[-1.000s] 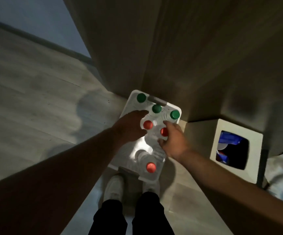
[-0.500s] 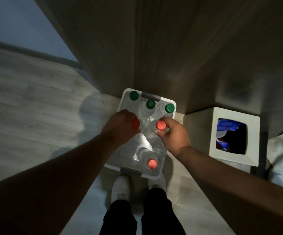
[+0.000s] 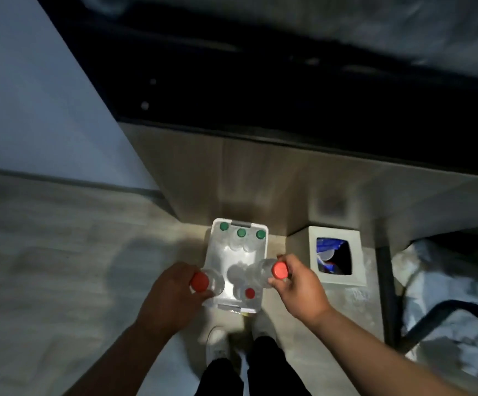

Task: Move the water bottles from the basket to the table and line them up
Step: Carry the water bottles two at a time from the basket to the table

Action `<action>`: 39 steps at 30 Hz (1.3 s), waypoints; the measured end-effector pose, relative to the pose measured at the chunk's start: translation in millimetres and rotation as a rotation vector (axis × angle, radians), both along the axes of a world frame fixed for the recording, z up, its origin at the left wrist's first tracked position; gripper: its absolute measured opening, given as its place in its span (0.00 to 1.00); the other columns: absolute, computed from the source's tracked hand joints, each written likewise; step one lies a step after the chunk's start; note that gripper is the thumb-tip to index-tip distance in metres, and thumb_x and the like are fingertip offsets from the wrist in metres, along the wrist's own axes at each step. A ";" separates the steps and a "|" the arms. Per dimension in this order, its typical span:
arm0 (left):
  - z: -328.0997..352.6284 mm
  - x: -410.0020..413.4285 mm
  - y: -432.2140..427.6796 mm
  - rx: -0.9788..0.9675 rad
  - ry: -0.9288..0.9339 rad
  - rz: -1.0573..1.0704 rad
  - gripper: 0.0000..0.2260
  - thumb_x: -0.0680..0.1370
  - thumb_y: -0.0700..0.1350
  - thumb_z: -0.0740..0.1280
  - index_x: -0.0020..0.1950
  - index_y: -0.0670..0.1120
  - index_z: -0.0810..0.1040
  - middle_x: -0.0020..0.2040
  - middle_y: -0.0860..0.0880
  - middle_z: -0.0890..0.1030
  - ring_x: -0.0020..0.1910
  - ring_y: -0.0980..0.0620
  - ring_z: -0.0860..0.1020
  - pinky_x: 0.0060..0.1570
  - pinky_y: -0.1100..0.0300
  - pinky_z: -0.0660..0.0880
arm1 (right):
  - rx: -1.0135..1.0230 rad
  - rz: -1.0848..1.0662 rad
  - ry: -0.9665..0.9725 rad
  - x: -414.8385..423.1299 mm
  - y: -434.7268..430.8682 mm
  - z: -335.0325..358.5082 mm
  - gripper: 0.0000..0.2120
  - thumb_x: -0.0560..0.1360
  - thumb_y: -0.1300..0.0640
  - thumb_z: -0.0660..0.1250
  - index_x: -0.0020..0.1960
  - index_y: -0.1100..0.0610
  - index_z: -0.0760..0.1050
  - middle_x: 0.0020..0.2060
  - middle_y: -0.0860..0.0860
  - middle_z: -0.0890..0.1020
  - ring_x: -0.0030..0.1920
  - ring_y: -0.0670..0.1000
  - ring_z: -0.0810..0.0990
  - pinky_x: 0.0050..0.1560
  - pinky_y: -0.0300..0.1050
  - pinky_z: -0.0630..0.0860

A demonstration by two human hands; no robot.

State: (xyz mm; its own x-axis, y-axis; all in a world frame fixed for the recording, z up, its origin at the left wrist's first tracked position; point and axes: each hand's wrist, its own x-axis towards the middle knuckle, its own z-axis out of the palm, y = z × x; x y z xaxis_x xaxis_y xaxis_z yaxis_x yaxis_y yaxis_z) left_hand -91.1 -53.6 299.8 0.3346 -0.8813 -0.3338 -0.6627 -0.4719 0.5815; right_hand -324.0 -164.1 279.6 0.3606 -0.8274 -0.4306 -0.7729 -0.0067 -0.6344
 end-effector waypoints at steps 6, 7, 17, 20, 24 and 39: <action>95.8 -26.0 36.8 -0.083 0.062 -0.024 0.19 0.70 0.46 0.76 0.58 0.45 0.77 0.54 0.46 0.81 0.53 0.44 0.79 0.51 0.58 0.71 | -0.041 -0.160 -0.043 -38.1 69.0 104.3 0.14 0.69 0.55 0.73 0.48 0.45 0.70 0.47 0.45 0.82 0.48 0.51 0.81 0.50 0.50 0.77; 102.3 -31.2 42.6 -0.084 0.075 -0.030 0.18 0.70 0.47 0.76 0.57 0.46 0.77 0.53 0.47 0.82 0.53 0.44 0.80 0.51 0.57 0.72 | -0.032 -0.194 -0.043 -46.8 81.2 115.5 0.14 0.70 0.55 0.73 0.50 0.48 0.70 0.48 0.47 0.82 0.48 0.51 0.81 0.51 0.50 0.77; 120.4 -88.3 96.0 0.000 0.156 -0.228 0.12 0.67 0.44 0.78 0.43 0.54 0.77 0.38 0.58 0.80 0.40 0.57 0.79 0.38 0.65 0.71 | 0.062 -0.649 -0.131 -150.3 205.2 154.0 0.13 0.69 0.51 0.74 0.47 0.47 0.71 0.54 0.42 0.80 0.54 0.45 0.79 0.56 0.47 0.75; 120.1 -119.1 103.2 0.035 0.179 -0.354 0.11 0.68 0.42 0.77 0.41 0.54 0.79 0.37 0.56 0.82 0.39 0.60 0.79 0.37 0.67 0.73 | 0.079 -0.772 -0.141 -190.9 245.3 155.8 0.13 0.70 0.53 0.73 0.50 0.47 0.72 0.49 0.43 0.81 0.49 0.43 0.80 0.52 0.44 0.76; 131.5 -175.3 113.5 0.100 0.195 -0.416 0.12 0.68 0.42 0.77 0.42 0.56 0.78 0.39 0.53 0.83 0.42 0.55 0.79 0.40 0.58 0.74 | 0.025 -0.863 -0.131 -244.9 289.6 151.8 0.14 0.70 0.55 0.75 0.50 0.48 0.72 0.45 0.41 0.80 0.48 0.40 0.79 0.49 0.37 0.73; 175.2 -432.8 191.9 -0.074 0.265 -0.697 0.07 0.70 0.41 0.75 0.42 0.49 0.78 0.38 0.52 0.81 0.39 0.57 0.78 0.37 0.61 0.70 | -0.139 -1.154 -0.145 -435.8 480.5 177.1 0.12 0.70 0.55 0.73 0.44 0.46 0.69 0.47 0.46 0.83 0.48 0.44 0.81 0.54 0.52 0.77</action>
State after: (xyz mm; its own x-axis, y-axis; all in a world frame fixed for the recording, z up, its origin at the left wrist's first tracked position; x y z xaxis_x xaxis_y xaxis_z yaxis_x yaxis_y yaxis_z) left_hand -523.9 138.3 475.0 -0.3925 -0.8830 -0.2574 -0.6275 0.0525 0.7769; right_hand -759.8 316.4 456.6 -0.5965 -0.7327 -0.3275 -0.2864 0.5755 -0.7660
